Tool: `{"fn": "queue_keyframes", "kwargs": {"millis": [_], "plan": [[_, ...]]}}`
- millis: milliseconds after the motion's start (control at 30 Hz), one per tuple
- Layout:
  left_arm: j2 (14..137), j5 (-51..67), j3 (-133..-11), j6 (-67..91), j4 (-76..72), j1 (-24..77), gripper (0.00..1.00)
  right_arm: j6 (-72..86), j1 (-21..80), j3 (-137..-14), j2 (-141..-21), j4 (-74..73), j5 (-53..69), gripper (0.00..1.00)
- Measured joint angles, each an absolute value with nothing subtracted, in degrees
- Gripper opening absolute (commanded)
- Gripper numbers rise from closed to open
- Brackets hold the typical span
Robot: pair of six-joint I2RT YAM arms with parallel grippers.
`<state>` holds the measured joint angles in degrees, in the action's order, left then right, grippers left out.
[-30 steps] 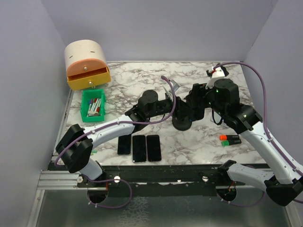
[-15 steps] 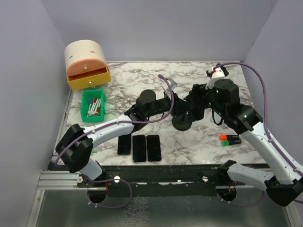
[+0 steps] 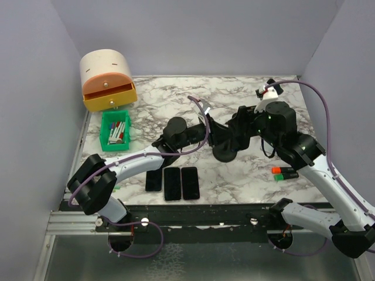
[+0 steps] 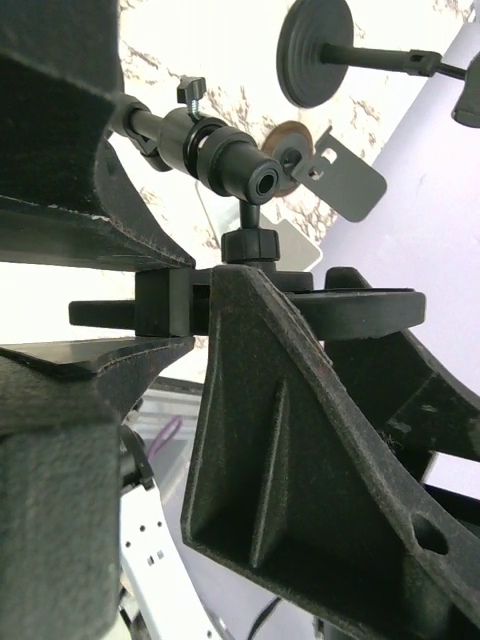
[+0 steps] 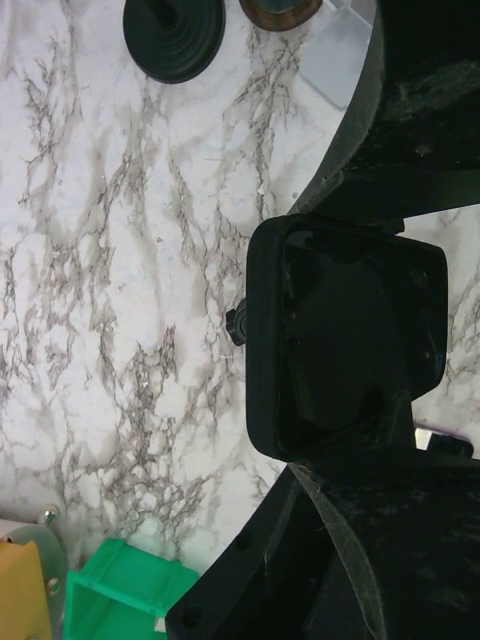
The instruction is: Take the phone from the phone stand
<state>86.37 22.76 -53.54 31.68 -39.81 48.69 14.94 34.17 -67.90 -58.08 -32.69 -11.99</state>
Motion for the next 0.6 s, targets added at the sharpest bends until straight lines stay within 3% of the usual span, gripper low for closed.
{"fn": "queue_keyframes", "kwargs": {"millis": [600], "plan": [[92.0, 30.5, -47.4, 51.5, -63.6, 44.1, 0.00, 18.7, 34.7, -63.1, -54.0, -27.5, -11.6, 0.00]]}}
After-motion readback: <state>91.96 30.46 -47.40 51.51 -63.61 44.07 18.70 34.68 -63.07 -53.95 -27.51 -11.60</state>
